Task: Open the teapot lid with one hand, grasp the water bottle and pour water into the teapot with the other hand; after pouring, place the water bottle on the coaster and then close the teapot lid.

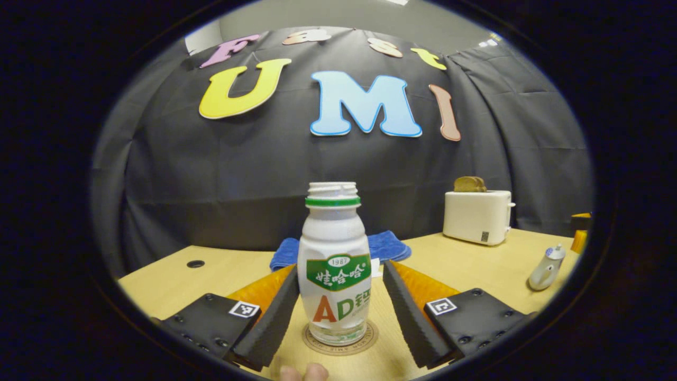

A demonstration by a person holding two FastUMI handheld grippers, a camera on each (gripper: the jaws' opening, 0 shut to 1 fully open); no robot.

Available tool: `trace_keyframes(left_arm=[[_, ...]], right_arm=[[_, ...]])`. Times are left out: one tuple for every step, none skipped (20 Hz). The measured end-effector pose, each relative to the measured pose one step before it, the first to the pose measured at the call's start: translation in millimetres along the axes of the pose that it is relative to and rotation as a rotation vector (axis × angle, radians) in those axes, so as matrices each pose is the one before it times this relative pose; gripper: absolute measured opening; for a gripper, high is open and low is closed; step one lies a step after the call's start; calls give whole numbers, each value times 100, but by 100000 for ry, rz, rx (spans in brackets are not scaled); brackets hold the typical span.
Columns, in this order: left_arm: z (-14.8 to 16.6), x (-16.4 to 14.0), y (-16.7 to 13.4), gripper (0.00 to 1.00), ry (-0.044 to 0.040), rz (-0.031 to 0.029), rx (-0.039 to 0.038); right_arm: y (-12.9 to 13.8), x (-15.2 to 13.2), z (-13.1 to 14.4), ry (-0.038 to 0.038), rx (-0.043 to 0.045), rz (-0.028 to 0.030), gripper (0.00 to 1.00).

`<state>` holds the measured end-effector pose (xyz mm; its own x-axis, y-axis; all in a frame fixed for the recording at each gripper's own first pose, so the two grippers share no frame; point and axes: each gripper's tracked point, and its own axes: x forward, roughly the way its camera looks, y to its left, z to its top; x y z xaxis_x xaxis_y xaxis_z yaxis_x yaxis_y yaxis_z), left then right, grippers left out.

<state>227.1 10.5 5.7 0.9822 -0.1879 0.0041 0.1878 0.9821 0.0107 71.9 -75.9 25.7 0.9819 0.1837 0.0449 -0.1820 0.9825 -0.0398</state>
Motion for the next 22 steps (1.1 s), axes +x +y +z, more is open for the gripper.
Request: trace_keyframes(left_arm=[[224,-395,36,100,-890,888,1259],[129,-229,-68,94,-349,273,1190],[20,-133,-129,95,-216,172,1063],[173,-171,-15,96,-53,385,310],[181,-351,186,97,-79,639,-254],[279,-272,215,99,-453,701,-378],[193,-337,161,100,-586,606,-395],[529,-503,315,100,-982,1006,-605],[458,-487,113,100,-914,661,-202],[282,-547,-38,100,-537,-125,-473],[143,-582,-308,100,-86,-636,-1298],[-83,-1621,-411,100,1361,379,-3520],[171,-2303,-573,100,147,1234,-1029],[-221,-3066,-1036,100,556,2485,2110],[-602,-1906,-1152,100,750,724,828],[-639,-1960,-1237,100,1168,52,586],[-698,-1784,-1136,100,415,-600,-1036],[-496,-1626,-879,100,946,-443,-1534],[-625,-1045,-579,100,1066,-243,-875],[72,-598,302,100,-1682,1966,1070],[455,-818,-248,100,-805,87,-361],[-65,-884,-86,100,653,651,-220]], right_arm=[[44,-37,-45,116,148,101,87],[10,5,-4,144,-168,-44,87],[-24,3,-58,120,-235,-40,87],[7,8,-24,19,-320,-51,87],[-65,-76,39,-229,-315,-189,87],[-39,-1,84,-252,-195,-219,87],[-22,-29,62,-334,-79,-109,87],[14,-72,148,-613,33,-35,87],[28,-10,29,-572,-255,103,87],[73,1,1,-137,-385,75,87],[87,33,-44,-88,-467,79,87],[337,61,23,752,-96,-120,87],[635,-104,33,2497,1592,-1100,87],[1113,-646,-85,1896,2135,-932,88],[579,-597,-67,444,2275,-2378,99],[411,-636,11,98,1346,-3292,98],[23,-565,-396,-83,-193,-5356,98],[-325,-627,-389,140,-1662,-5767,98],[127,-838,-587,18,-1572,-3676,98],[364,-809,-319,-460,-908,-1240,98],[531,-905,-533,528,422,-269,98],[409,-709,90,645,3934,142,98]])
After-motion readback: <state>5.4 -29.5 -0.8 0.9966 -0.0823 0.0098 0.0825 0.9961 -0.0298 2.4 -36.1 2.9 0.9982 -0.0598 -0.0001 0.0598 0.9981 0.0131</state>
